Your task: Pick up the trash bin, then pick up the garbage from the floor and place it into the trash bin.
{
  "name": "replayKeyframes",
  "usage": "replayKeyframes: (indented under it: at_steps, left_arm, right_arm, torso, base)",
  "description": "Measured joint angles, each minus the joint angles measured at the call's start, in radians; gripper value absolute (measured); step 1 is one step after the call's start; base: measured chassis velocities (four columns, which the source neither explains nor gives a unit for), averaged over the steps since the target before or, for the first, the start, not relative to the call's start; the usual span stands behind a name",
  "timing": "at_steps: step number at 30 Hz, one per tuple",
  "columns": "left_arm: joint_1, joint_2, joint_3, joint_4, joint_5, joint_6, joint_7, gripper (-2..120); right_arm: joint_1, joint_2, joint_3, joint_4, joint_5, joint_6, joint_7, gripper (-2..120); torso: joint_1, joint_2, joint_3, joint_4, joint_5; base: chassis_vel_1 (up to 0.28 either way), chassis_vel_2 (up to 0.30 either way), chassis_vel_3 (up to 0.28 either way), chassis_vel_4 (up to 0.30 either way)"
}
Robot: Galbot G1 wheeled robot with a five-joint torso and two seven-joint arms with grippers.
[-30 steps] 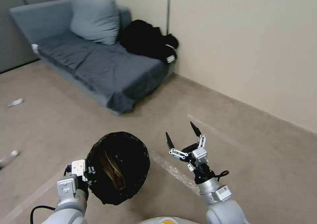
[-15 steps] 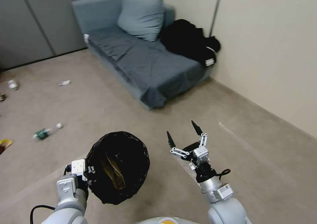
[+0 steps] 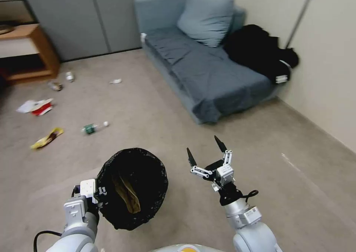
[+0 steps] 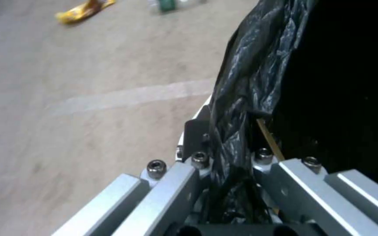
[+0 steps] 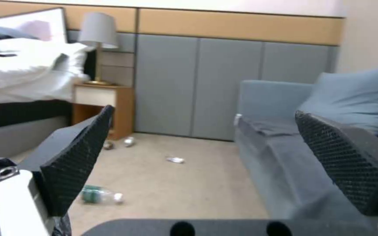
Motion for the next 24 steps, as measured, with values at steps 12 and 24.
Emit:
replayKeyframes:
  at_steps: [12, 24]
  left_arm:
    - [0.000, -0.001, 0.001, 0.004, 0.002, -0.002, 0.000, 1]
    - [-0.001, -0.001, 0.003, 0.008, 0.004, -0.005, 0.000, 1]
  right_arm:
    - [0.001, 0.001, -0.002, -0.001, 0.000, -0.001, 0.000, 100]
    - [0.002, 0.009, -0.004, -0.010, -0.001, 0.000, 0.000, 100]
  torso:
    - [0.000, 0.000, 0.000, 0.0003, -0.0001]
    - [0.000, 0.000, 0.000, 0.0000, 0.0000]
  base:
    - [0.128, 0.120, 0.120, 0.122]
    - [0.022, 0.016, 0.020, 0.018]
